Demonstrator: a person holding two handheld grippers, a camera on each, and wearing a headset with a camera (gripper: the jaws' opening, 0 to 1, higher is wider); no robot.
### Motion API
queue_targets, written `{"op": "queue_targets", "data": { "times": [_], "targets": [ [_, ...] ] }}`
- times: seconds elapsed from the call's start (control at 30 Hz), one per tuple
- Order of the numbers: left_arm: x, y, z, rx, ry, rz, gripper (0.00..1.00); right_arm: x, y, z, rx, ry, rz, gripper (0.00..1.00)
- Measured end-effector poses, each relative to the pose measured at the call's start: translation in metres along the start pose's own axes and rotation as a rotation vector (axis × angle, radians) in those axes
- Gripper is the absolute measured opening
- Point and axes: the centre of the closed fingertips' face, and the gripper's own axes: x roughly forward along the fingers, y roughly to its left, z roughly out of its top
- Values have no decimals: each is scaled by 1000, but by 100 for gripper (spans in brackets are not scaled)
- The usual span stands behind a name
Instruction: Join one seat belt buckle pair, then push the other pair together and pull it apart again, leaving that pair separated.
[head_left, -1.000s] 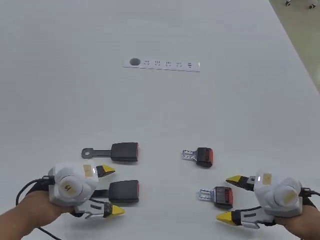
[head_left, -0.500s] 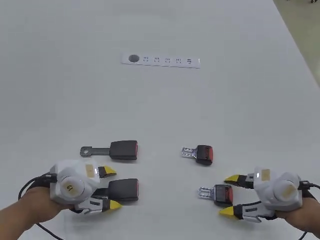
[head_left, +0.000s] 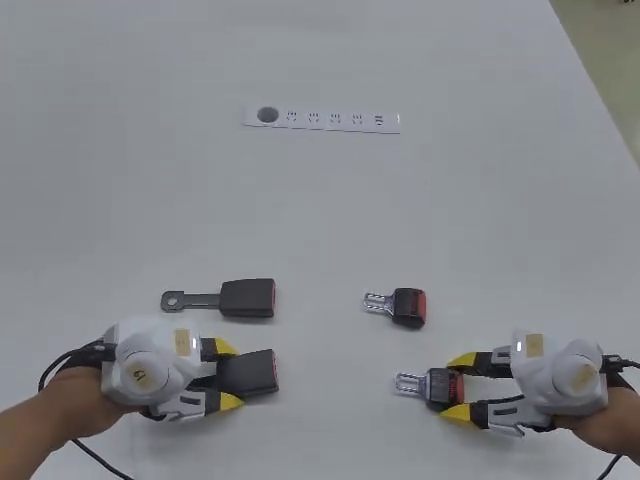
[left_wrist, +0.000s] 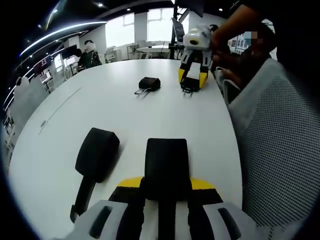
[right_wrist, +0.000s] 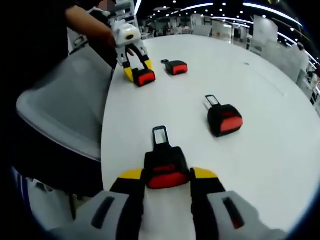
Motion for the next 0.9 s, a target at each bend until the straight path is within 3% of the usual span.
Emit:
{"op": "queue_targets", "data": {
  "times": [0.5,0.9],
  "targets": [
    [2,-1,-2,111,48,-97,34,3,1,3,-52,2,28,35],
    [2,-1,-1,107,44,-104,34,22,3,27,-56,-66,45,35]
  ]
}}
